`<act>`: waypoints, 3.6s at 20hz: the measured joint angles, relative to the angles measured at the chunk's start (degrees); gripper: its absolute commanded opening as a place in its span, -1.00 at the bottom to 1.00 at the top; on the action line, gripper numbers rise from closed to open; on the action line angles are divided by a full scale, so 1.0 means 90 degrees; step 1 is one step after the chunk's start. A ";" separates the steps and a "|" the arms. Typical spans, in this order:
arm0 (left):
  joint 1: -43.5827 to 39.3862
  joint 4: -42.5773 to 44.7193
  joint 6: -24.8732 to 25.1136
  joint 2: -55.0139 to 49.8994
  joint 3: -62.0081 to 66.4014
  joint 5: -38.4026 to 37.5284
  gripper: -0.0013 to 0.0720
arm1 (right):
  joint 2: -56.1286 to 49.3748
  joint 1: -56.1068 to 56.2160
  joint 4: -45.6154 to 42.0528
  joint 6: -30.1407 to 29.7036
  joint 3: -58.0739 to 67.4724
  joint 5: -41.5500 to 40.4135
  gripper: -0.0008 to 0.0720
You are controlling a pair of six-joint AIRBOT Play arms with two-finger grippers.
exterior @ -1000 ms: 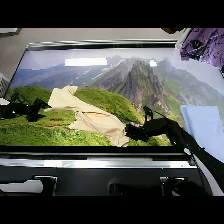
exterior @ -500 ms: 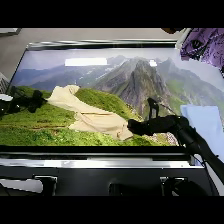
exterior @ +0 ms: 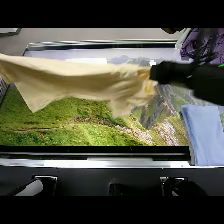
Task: Fold the clothes and pants, and hang the long-sleeved shirts on hangers.
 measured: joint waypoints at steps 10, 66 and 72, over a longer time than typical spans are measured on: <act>0.0015 0.1664 -0.0860 0.2373 0.0240 -0.1501 -0.93 | 0.1078 0.0007 -0.0707 0.0039 0.1328 -0.1088 -0.90; 0.1423 0.0709 0.0345 -0.0386 -0.4860 -0.1282 0.86 | -0.5229 -0.3009 0.5098 -0.4801 -0.1899 -0.0056 -0.90; 0.1545 0.0119 0.0899 -0.0573 -0.6037 -0.0899 0.84 | -0.4685 -0.3007 0.5226 -0.4592 -0.1894 -0.0347 -0.90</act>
